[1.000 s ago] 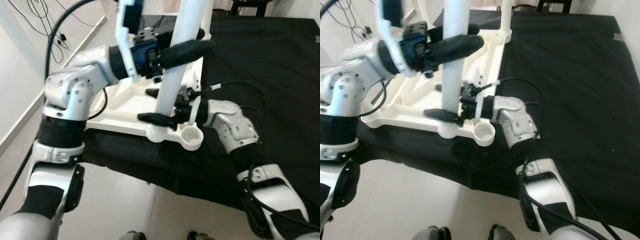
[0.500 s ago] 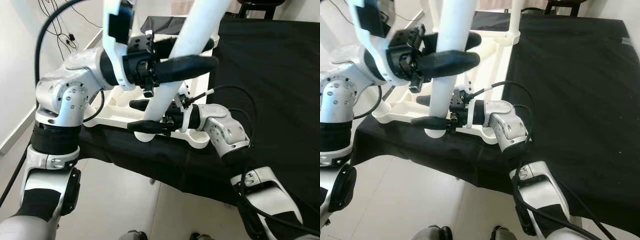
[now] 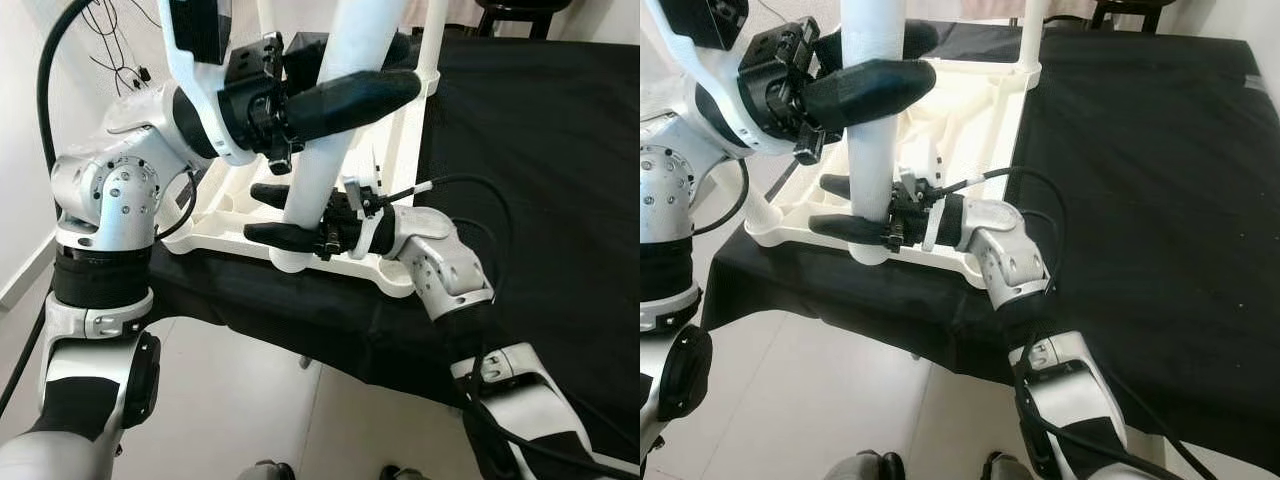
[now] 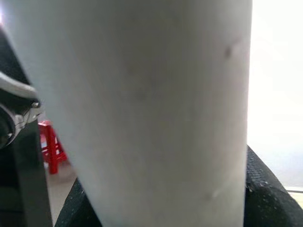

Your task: Building children table

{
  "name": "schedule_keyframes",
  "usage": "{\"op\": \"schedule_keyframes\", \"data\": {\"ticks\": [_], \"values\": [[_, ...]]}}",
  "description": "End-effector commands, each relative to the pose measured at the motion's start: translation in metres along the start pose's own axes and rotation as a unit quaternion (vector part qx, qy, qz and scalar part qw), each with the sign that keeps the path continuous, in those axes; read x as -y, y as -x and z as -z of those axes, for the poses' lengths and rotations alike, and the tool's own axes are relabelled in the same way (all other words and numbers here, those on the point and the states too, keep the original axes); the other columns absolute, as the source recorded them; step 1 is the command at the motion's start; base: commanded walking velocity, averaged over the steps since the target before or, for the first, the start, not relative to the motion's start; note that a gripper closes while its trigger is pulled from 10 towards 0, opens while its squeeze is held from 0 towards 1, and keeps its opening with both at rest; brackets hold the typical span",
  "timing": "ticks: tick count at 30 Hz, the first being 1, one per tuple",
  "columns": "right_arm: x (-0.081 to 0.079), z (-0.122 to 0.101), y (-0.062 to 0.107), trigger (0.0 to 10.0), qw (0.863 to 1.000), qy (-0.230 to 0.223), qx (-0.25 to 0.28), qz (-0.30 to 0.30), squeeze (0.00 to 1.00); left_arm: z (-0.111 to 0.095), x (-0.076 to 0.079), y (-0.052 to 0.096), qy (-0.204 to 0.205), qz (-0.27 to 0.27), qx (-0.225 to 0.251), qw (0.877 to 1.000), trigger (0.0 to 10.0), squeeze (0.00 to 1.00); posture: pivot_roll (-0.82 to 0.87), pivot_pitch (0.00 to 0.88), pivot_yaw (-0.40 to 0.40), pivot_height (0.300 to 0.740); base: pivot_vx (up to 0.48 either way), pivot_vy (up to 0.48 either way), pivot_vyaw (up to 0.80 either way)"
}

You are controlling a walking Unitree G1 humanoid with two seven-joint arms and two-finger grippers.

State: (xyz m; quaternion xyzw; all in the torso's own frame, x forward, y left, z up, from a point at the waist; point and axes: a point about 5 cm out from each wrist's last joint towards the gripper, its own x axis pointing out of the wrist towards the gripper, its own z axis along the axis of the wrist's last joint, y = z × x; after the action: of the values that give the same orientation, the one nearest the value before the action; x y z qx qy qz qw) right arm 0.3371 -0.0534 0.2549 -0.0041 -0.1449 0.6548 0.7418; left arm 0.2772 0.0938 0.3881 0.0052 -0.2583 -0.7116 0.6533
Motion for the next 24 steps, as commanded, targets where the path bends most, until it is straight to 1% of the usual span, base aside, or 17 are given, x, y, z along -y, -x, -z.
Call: {"op": "schedule_keyframes", "data": {"ticks": [1, 2, 3, 4, 5, 7, 8, 10, 11, 12, 14, 18, 19, 20, 22, 23, 24], "values": [[0.017, -0.019, 0.013, 0.0, 0.991, -0.015, 0.076, 0.107, 0.0, 0.018, 0.018, -0.014, 0.058, 0.074, 0.01, 0.996, 0.0, 0.0, 0.02, 0.134, 0.055, 0.74, 0.0, 0.0, 0.0], [0.018, -0.018, 0.013, 0.0, 0.991, -0.006, 0.067, 0.112, 0.0, 0.019, 0.015, -0.011, 0.073, 0.057, 0.013, 0.996, 3.8, 0.42, 0.02, 0.135, 0.055, 0.74, 0.0, 0.0, 0.0], [0.018, -0.018, 0.013, 0.0, 0.991, -0.006, 0.067, 0.112, 0.0, 0.019, 0.015, -0.011, 0.073, 0.057, 0.013, 0.996, 3.8, 0.42, 0.02, 0.135, 0.055, 0.74, 0.0, 0.0, 0.0], [0.018, -0.017, 0.014, 0.0, 0.992, 0.006, 0.054, 0.118, 0.0, 0.02, 0.012, -0.009, 0.088, 0.038, 0.014, 0.995, 10.0, 1.0, 0.01, 0.136, 0.055, 0.74, 0.0, 0.0, 0.0], [0.018, -0.017, 0.014, 0.0, 0.992, 0.006, 0.054, 0.118, 0.0, 0.02, 0.012, -0.009, 0.088, 0.038, 0.014, 0.995, 10.0, 1.0, 0.01, 0.136, 0.055, 0.74, 0.0, 0.0, 0.0], [0.023, -0.01, 0.02, 0.0, 0.99, 0.036, 0.001, 0.139, 0.0, 0.02, 0.006, -0.001, 0.084, -0.023, 0.011, 0.996, 10.0, 1.0, 0.01, 0.137, 0.052, 0.74, 0.0, 0.0, 0.0], [0.023, -0.01, 0.02, 0.0, 0.99, 0.036, 0.001, 0.139, 0.0, 0.02, 0.006, -0.001, 0.084, -0.023, 0.011, 0.996, 10.0, 1.0, 0.01, 0.137, 0.052, 0.74, 0.0, 0.0, 0.0], [0.031, -0.009, 0.03, 0.0, 0.985, 0.051, -0.026, 0.165, 0.0, 0.017, 0.005, 0.012, 0.063, -0.075, 0.01, 0.995, 10.0, 1.0, 0.01, 0.14, 0.049, 0.74, 0.0, 0.0, 0.0], [0.037, -0.011, 0.039, 0.0, 0.982, 0.055, -0.032, 0.177, 0.0, 0.014, 0.008, 0.024, 0.049, -0.108, 0.005, 0.993, 10.0, 1.0, 0.02, 0.143, 0.049, 0.74, 0.0, 0.0, 0.0], [0.037, -0.011, 0.039, 0.0, 0.982, 0.055, -0.032, 0.177, 0.0, 0.014, 0.008, 0.024, 0.049, -0.108, 0.005, 0.993, 10.0, 1.0, 0.02, 0.143, 0.049, 0.74, 0.0, 0.0, 0.0], [0.043, -0.015, 0.052, 0.0, 0.978, 0.061, -0.042, 0.193, 0.0, 0.01, 0.014, 0.042, 0.029, -0.159, -0.008, 0.987, 10.0, 1.0, 0.02, 0.15, 0.044, 0.74, 0.0, 0.0, 0.0], [0.047, -0.017, 0.061, 0.0, 0.975, 0.068, -0.054, 0.204, 0.0, 0.009, 0.022, 0.056, 0.018, -0.201, -0.029, 0.979, 10.0, 1.0, 0.03, 0.157, 0.039, 0.74, 0.0, 0.0, 0.0], [0.049, -0.018, 0.068, 0.0, 0.973, 0.072, -0.06, 0.21, 0.0, 0.013, 0.031, 0.067, 0.011, -0.234, -0.057, 0.971, 10.0, 1.0, 0.04, 0.169, 0.031, 0.74, 0.0, 0.0, 0.0], [0.049, -0.018, 0.068, 0.0, 0.973, 0.072, -0.06, 0.21, 0.0, 0.013, 0.031, 0.067, 0.011, -0.234, -0.057, 0.971, 10.0, 1.0, 0.04, 0.169, 0.031, 0.74, 0.0, 0.0, 0.0], [0.052, -0.024, 0.083, 0.0, 0.974, 0.073, -0.065, 0.203, 0.0, 0.031, 0.06, 0.091, 0.018, -0.304, -0.123, 0.944, 10.0, 1.0, 0.06, 0.181, 0.027, 0.74, 0.0, 0.0, 0.0], [0.052, -0.024, 0.083, 0.0, 0.974, 0.073, -0.065, 0.203, 0.0, 0.031, 0.06, 0.091, 0.018, -0.304, -0.123, 0.944, 10.0, 1.0, 0.06, 0.181, 0.027, 0.74, 0.0, 0.0, 0.0], [0.051, -0.026, 0.087, 0.0, 0.976, 0.073, -0.063, 0.196, 0.0, 0.037, 0.07, 0.097, 0.025, -0.325, -0.144, 0.934, 10.0, 1.0, 0.06, 0.184, 0.027, 0.74, 0.0, 0.0, 0.0]]}}
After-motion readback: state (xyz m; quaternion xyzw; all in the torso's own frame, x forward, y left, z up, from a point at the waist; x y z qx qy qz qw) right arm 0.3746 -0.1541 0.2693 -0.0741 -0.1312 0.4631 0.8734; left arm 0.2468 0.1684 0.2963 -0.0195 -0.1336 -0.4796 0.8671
